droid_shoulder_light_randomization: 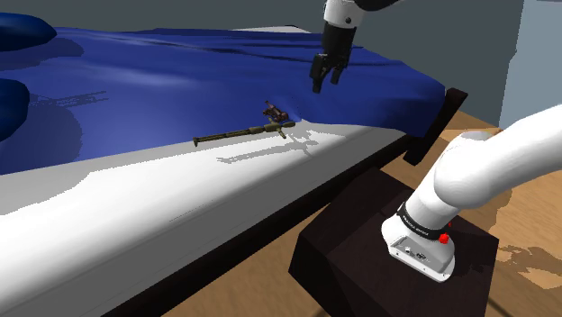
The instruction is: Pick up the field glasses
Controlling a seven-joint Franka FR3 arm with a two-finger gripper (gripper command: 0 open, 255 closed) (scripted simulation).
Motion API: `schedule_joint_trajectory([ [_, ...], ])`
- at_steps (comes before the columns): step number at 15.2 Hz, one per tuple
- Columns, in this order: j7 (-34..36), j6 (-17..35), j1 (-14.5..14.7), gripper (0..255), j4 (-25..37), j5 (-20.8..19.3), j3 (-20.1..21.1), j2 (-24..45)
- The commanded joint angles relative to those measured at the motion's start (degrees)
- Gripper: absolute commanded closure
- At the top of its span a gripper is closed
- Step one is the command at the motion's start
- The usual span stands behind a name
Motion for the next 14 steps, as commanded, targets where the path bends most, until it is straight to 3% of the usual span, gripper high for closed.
schedule_joint_trajectory([
  [1,1.9,1.7,0.5,0,2.1,0.1,1.7,4.1],
  [10,9.9,6.1,2.0,0,15.2,-3.1,7.4,23.9],
  [14,10.1,9.1,2.1,0,12.8,-3.3,7.5,24.5],
])
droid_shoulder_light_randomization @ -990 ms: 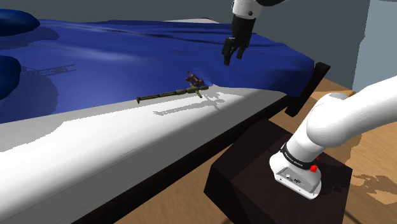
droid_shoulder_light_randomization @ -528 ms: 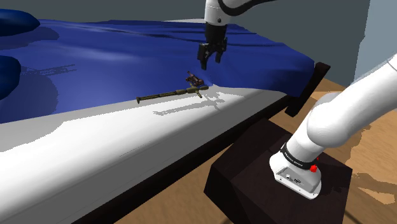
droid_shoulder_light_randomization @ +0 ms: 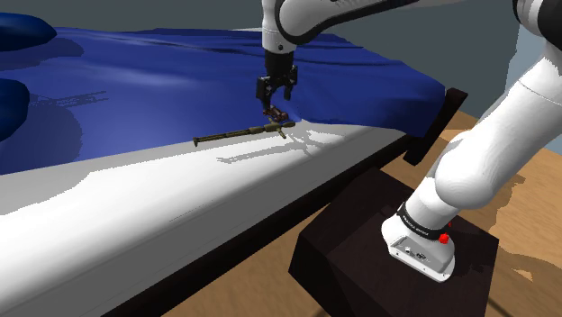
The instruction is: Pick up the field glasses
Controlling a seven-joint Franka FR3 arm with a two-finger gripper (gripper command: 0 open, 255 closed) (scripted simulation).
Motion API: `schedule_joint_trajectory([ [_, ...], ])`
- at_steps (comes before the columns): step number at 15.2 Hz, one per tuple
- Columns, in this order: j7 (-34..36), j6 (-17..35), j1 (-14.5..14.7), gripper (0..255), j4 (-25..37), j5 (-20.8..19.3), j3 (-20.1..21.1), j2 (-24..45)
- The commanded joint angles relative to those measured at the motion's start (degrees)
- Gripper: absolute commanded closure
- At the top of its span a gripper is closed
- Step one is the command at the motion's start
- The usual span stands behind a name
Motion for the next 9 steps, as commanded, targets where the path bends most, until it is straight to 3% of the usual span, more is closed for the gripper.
schedule_joint_trajectory([
  [1,0.2,1.6,0.0,0,-1.0,-0.1,0.1,0.6],
  [6,0.4,3.5,0.0,0,-2.4,-0.3,0.1,1.1],
  [7,0.4,3.5,0.0,255,-2.3,-0.3,0.1,1.2],
  [9,0.4,3.5,0.0,255,-2.3,-0.3,0.1,1.2],
])
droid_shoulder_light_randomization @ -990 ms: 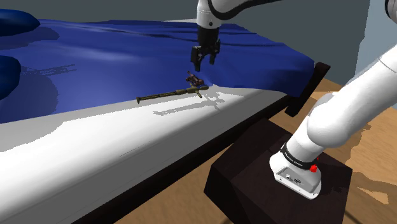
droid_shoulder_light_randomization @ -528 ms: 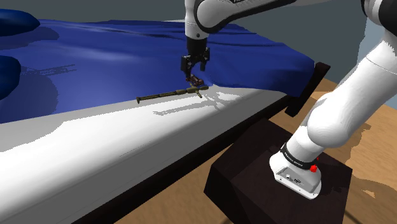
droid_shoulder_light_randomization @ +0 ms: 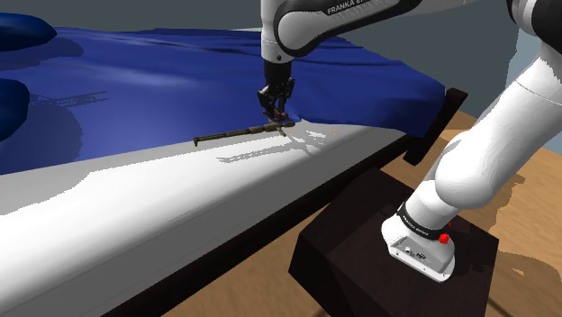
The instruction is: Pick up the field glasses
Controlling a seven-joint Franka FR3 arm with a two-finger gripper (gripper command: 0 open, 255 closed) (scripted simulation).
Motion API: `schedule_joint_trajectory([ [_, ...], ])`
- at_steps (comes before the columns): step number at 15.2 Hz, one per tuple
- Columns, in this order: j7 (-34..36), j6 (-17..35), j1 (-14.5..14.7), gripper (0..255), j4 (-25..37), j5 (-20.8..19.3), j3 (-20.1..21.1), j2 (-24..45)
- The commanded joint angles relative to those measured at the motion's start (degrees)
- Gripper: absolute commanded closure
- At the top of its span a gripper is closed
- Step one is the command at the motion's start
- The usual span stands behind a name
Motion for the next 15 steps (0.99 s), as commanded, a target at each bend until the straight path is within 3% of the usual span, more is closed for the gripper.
schedule_joint_trajectory([
  [1,0.0,0.0,0.0,255,0.0,0.0,0.0,0.1],
  [7,0.0,0.0,0.0,255,-0.1,0.0,0.0,0.0],
  [15,-0.5,-6.0,0.0,255,4.6,0.4,-0.1,-1.5],
])
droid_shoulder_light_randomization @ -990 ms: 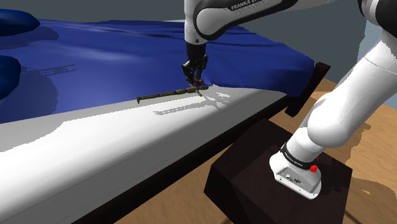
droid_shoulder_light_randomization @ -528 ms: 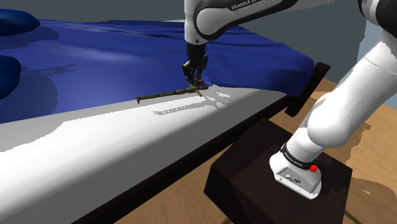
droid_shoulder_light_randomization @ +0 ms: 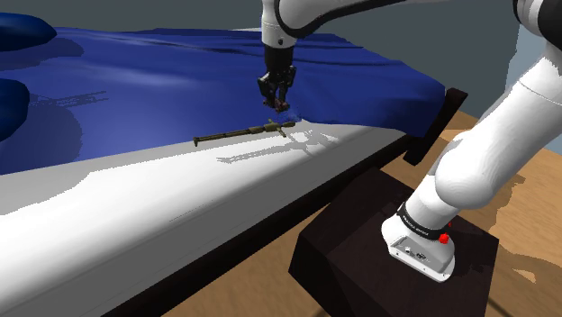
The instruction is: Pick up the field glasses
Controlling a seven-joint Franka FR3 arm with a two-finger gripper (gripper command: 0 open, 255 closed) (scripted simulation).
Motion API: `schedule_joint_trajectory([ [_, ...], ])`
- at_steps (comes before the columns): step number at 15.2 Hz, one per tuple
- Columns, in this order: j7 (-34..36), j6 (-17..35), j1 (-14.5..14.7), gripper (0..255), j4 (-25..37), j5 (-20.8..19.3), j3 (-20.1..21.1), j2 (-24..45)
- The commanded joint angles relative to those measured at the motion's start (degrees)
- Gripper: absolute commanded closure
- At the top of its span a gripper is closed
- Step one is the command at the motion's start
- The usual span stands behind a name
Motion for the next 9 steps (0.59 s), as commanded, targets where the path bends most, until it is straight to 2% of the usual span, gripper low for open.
schedule_joint_trajectory([
  [1,-0.1,-1.6,0.0,255,1.2,0.1,0.0,-0.4],
  [7,-0.4,-6.2,0.0,255,5.3,0.2,-0.1,-0.9],
  [9,-0.4,-6.3,0.0,255,5.4,0.2,-0.1,-0.9],
])
